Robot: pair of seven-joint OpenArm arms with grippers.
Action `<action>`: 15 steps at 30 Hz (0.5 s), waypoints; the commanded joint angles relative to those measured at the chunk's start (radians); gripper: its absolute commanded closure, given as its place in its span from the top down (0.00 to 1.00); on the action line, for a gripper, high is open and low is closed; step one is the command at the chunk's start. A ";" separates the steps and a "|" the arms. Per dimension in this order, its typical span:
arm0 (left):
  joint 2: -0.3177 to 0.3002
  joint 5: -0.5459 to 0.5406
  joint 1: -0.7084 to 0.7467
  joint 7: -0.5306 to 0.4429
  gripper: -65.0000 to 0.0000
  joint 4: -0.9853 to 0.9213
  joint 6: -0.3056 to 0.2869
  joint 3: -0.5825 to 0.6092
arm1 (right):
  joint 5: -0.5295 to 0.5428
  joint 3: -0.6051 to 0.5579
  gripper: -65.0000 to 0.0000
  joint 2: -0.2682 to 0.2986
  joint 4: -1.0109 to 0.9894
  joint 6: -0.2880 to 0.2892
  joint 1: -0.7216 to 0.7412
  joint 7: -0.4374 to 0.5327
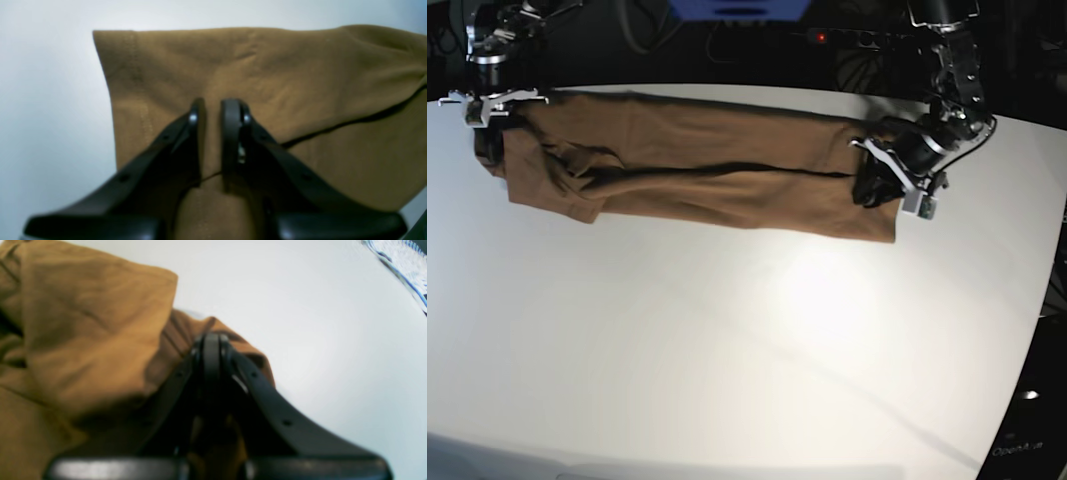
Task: Fold the T-shirt properly
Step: 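Pull the strip ends apart with both grippers to straighten it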
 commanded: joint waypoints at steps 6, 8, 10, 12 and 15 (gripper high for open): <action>0.001 0.227 0.066 0.362 0.14 -0.042 0.036 0.006 | -0.119 -0.007 0.01 0.023 0.001 0.002 0.093 -0.115; 0.001 0.227 0.066 0.365 0.14 -0.043 0.036 0.006 | -0.143 -0.007 0.01 0.023 0.001 0.002 0.106 -0.135; 0.001 0.227 0.066 0.362 0.14 -0.048 0.036 0.006 | -0.153 -0.013 0.01 0.023 0.001 0.002 0.112 -0.152; 0.003 0.227 0.068 0.362 0.14 -0.048 0.036 0.006 | -0.153 -0.015 0.01 0.023 0.001 0.002 0.124 -0.170; 0.003 0.226 0.068 0.362 0.14 -0.048 0.036 0.006 | -0.154 -0.016 0.01 0.023 0.001 0.002 0.135 -0.181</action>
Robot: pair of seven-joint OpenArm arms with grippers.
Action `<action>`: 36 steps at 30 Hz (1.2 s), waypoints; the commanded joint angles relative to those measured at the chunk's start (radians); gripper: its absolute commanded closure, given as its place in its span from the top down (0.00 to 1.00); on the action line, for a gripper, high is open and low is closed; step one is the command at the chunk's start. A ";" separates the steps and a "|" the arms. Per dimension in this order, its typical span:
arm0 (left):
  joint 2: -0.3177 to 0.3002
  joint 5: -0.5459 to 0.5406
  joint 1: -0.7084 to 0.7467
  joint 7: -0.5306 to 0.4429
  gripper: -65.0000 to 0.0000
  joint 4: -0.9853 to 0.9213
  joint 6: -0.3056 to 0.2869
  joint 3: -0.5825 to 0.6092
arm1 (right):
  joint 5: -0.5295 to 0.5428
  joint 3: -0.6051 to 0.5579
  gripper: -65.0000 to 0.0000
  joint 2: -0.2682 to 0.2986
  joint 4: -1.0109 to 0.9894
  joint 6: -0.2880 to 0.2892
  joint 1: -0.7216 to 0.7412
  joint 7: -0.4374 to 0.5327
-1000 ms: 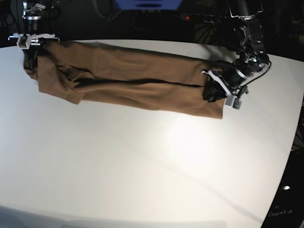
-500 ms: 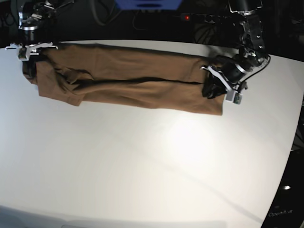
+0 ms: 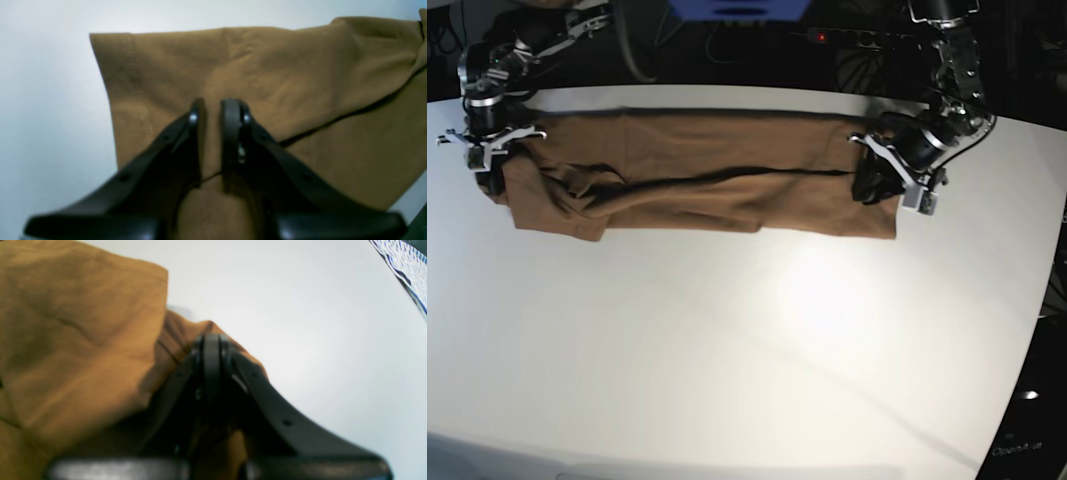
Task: Fold the T-shirt properly
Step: 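Pull the strip ends apart with both grippers to straighten it, then open the left gripper and lift it off the strip end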
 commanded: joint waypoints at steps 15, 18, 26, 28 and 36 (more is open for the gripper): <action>0.011 0.227 0.030 0.378 0.14 -0.020 0.044 -0.108 | -0.043 0.004 0.01 0.002 0.003 0.011 -0.005 -0.048; 0.011 0.227 0.009 0.383 0.14 0.000 0.044 -0.108 | -0.043 0.004 0.01 0.002 0.003 0.011 -0.005 -0.048; 0.019 0.227 -0.003 0.483 0.14 0.140 0.044 -0.107 | -0.043 0.006 0.01 -0.001 0.003 0.011 -0.008 -0.048; 0.019 0.227 -0.002 0.506 0.14 0.192 0.044 -0.107 | -0.043 0.006 0.01 -0.003 0.003 0.011 -0.008 -0.048; 0.022 0.226 -0.033 0.555 0.14 0.291 0.044 -0.102 | -0.043 0.008 0.01 -0.004 0.003 0.011 -0.008 -0.048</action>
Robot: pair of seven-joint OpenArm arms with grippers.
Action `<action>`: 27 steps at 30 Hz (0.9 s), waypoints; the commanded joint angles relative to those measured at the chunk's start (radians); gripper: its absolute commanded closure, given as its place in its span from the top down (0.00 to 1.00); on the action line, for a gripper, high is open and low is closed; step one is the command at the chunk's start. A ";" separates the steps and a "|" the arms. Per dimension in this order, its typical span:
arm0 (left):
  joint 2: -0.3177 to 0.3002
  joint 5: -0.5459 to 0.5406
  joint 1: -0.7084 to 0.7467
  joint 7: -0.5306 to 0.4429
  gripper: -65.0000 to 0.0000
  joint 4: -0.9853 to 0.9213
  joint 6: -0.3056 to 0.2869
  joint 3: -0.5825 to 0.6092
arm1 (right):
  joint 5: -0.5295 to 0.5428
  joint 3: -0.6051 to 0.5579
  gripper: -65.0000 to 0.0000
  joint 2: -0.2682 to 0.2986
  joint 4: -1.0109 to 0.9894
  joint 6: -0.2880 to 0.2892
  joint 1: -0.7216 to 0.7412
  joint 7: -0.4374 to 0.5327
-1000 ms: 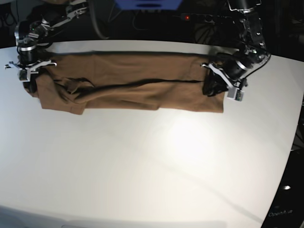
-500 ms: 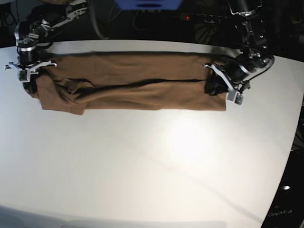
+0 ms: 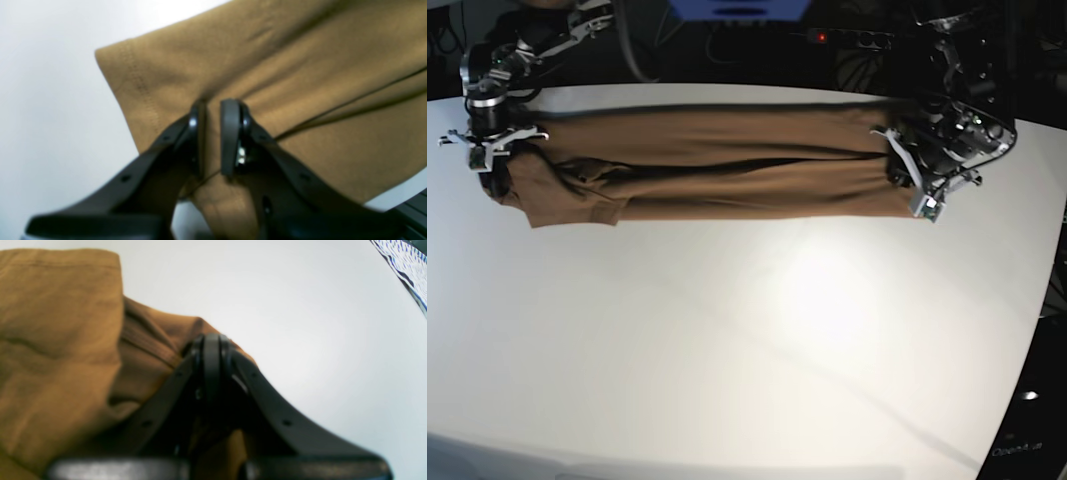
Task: Fold the T-shirt properly
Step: 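Open the left gripper and lift it off the strip end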
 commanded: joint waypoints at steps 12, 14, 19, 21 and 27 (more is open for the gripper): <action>0.049 0.092 -0.069 0.072 0.14 -0.001 0.032 -0.004 | -0.047 0.004 0.01 -0.009 0.002 0.010 -0.008 -0.062; 0.057 0.090 -0.072 0.072 0.14 -0.007 0.032 -0.004 | -0.047 0.004 0.01 -0.009 0.002 0.010 -0.008 -0.062; 0.074 0.090 -0.072 0.072 0.14 -0.001 0.032 0.042 | -0.047 0.004 0.01 -0.009 0.002 0.010 -0.008 -0.062; 0.089 0.090 -0.070 0.072 0.14 0.002 0.032 0.062 | -0.047 0.004 0.01 -0.009 0.002 0.010 -0.008 -0.062; 0.116 0.090 -0.070 0.072 0.14 0.005 0.032 0.069 | -0.047 0.004 0.01 -0.009 0.002 0.010 -0.008 -0.062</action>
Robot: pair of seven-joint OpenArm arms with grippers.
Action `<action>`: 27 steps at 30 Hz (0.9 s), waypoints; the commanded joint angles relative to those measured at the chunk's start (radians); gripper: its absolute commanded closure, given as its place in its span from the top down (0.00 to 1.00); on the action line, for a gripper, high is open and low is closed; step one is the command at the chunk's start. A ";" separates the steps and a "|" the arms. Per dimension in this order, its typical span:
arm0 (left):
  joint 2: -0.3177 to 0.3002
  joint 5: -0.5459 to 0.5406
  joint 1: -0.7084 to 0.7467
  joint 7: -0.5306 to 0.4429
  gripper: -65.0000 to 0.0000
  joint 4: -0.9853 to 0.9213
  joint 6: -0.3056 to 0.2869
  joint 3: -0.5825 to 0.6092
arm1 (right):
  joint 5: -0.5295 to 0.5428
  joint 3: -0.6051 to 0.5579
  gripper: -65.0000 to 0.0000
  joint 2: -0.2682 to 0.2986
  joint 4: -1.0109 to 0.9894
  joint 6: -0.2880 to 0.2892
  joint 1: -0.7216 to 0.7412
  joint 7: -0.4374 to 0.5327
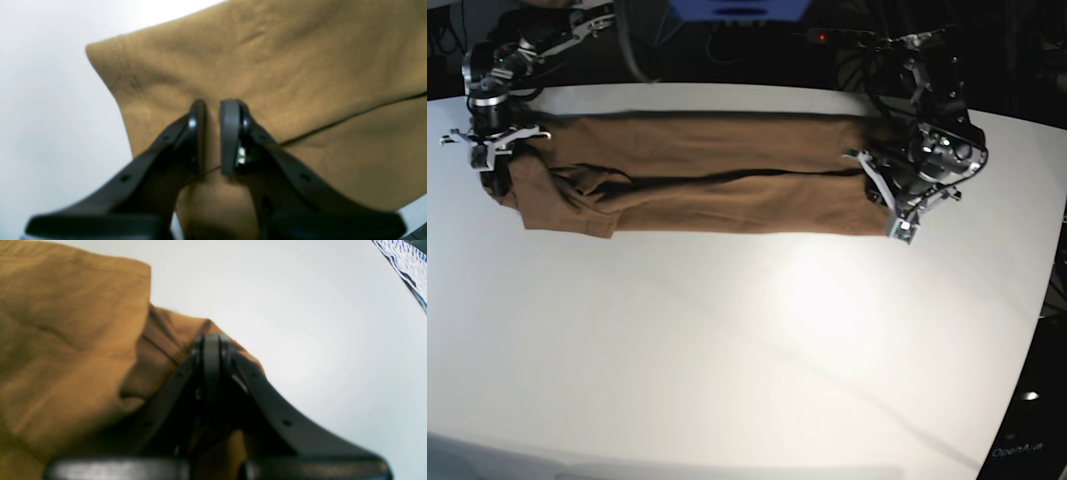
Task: Fold the T-shirt properly
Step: 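Open the left gripper and lift it off the strip end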
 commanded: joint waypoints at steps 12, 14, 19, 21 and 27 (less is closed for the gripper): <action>0.026 0.004 0.000 0.031 0.14 0.124 -0.011 0.005 | -0.047 0.003 0.01 -0.004 -0.005 0.010 -0.006 -0.067; 0.040 0.004 0.000 0.031 0.14 0.162 -0.011 0.005 | -0.047 0.003 0.00 -0.008 -0.022 0.010 -0.005 -0.067; 0.044 0.004 -0.001 0.031 0.14 0.205 -0.011 0.042 | -0.047 0.003 0.00 -0.011 -0.022 0.010 -0.005 -0.067; 0.044 0.006 -0.001 0.047 0.14 0.220 -0.011 0.053 | -0.047 0.003 0.00 -0.011 -0.022 0.010 -0.005 -0.067; -0.022 0.006 0.009 0.231 0.14 0.262 -0.011 0.045 | -0.047 0.003 0.00 -0.010 -0.022 0.010 -0.005 -0.067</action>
